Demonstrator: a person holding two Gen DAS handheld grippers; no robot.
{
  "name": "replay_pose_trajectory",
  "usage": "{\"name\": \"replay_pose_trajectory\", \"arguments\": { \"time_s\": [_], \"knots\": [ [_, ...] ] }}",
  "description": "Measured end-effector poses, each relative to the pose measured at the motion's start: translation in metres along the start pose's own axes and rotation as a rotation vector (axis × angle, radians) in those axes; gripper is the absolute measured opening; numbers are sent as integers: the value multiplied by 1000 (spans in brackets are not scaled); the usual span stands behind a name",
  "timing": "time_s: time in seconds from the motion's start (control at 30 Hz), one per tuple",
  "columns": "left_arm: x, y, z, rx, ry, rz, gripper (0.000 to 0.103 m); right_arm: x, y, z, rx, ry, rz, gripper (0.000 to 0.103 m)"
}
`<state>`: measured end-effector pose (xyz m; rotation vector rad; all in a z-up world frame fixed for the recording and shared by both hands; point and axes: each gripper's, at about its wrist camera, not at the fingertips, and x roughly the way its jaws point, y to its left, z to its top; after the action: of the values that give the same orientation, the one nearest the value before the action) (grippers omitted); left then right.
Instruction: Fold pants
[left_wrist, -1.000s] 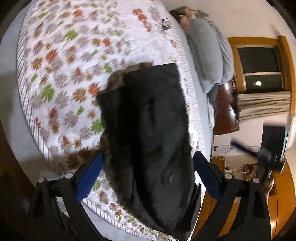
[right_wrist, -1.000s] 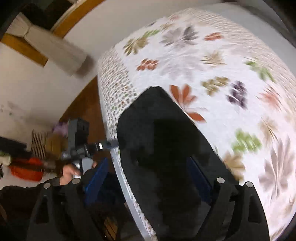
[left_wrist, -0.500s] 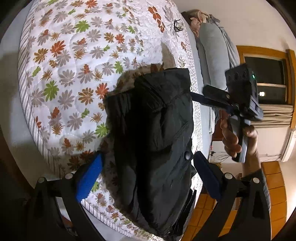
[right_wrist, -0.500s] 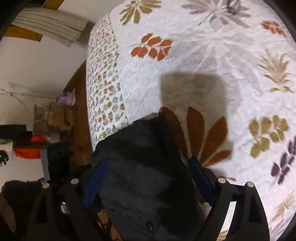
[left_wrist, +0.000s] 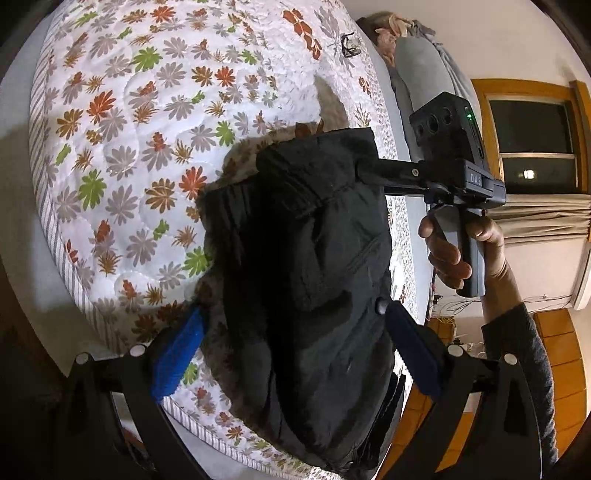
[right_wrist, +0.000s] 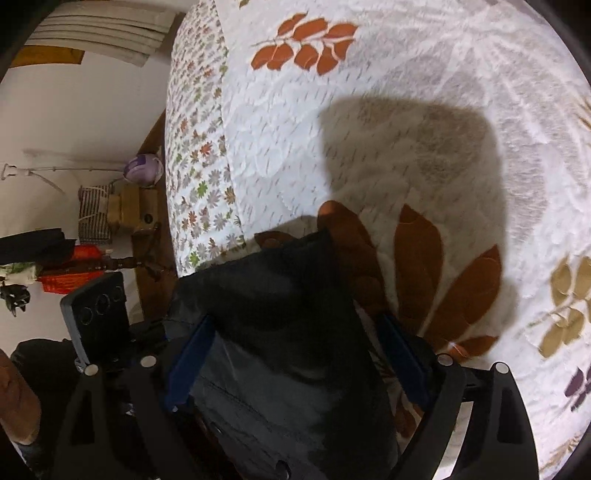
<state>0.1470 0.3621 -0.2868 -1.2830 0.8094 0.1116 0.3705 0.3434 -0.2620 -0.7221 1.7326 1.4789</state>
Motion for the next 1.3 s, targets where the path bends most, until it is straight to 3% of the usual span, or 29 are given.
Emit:
{"name": "replay_pose_trajectory", "arguments": {
  "time_s": [0.2,0.37,0.53,0.6,0.63,0.7,0.77,0.87,0.97,1.3],
  "knots": [
    [6,-1,4,4,10,-2,97,2,-2,3,-5,12,28,95],
    [3,24,15,-135,38,-140,97,2,6,5,-21,27,35,95],
    [8,15,15,-92,37,-105,96,9,14,9,-37,40,33,93],
    [8,13,13,-81,28,-92,94,7,14,7,-34,34,22,82],
    [7,13,11,-77,23,-80,89,7,15,7,-33,32,16,80],
    [4,9,9,-56,6,-59,78,2,15,3,-33,21,-9,64],
    [1,7,9,-35,-5,-62,51,-4,17,-1,-35,11,-15,53],
    [-3,7,10,-25,-8,-57,43,-16,21,-9,-38,-9,-35,40],
    [-6,2,9,3,-18,-49,35,-26,31,-15,-54,-27,-60,34],
    [-26,-48,4,156,-66,-44,25,-73,66,-47,-73,-102,-151,29]
  ]
}}
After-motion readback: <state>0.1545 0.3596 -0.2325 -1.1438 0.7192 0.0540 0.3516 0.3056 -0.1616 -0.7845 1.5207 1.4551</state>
